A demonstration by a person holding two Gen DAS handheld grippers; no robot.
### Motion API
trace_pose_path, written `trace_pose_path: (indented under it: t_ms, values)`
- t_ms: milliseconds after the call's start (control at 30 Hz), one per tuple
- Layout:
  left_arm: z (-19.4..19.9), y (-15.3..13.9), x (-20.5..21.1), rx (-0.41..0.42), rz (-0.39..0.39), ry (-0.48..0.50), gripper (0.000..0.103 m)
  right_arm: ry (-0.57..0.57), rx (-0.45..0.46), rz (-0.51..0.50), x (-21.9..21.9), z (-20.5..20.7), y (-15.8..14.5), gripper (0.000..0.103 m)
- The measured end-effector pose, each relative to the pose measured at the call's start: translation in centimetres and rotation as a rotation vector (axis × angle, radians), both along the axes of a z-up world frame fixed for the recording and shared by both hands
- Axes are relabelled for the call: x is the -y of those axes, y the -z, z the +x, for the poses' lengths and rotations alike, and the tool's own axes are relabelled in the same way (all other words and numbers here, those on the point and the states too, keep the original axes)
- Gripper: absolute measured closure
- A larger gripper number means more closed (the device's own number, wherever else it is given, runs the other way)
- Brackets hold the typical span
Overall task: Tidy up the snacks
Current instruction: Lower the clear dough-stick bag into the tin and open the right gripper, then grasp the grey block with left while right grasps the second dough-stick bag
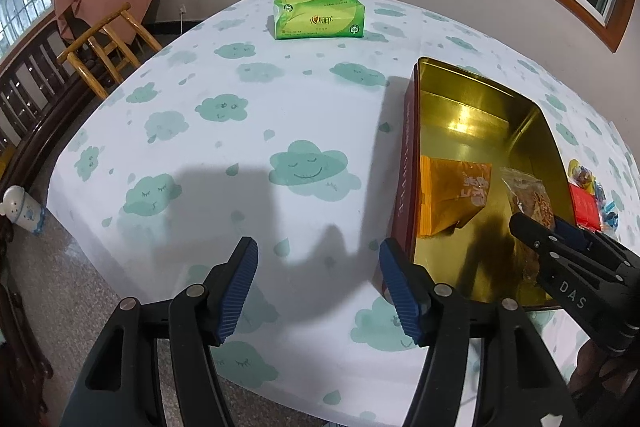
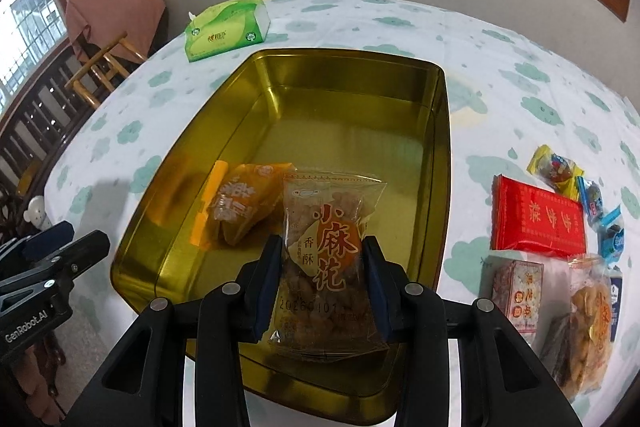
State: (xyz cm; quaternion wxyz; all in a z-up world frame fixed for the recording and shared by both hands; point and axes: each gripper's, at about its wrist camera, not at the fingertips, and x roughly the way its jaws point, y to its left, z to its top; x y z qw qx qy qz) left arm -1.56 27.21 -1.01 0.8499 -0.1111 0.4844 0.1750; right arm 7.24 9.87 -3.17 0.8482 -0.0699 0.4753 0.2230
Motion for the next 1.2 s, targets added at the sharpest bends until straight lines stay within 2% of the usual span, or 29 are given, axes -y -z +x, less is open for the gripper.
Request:
trace_pose_path:
  t_ms: [533,767,967,1200]
  values:
    - [-0.2,-0.1,0.9,-0.003,-0.003,0.014,0.042,-0.035,-0.007,-0.001,-0.5,-0.3,0.1,0.061]
    - [-0.2,-1.0,1.6,0.015,0.016,0.02,0.042,-0.057,0.015,0.027,0.0,-1.0,-1.1,0.06]
    - [-0.1,-1.8,2.6,0.03,0.025,0.034,0.042,-0.053,0.04,0.071,1.9,-2.0,-2.6,0.06]
    - [0.5,-2.3,4.9,0.039,0.023,0.083,0.041,0.008,0.084,0.067,6.3,-2.7,-4.0,0.06]
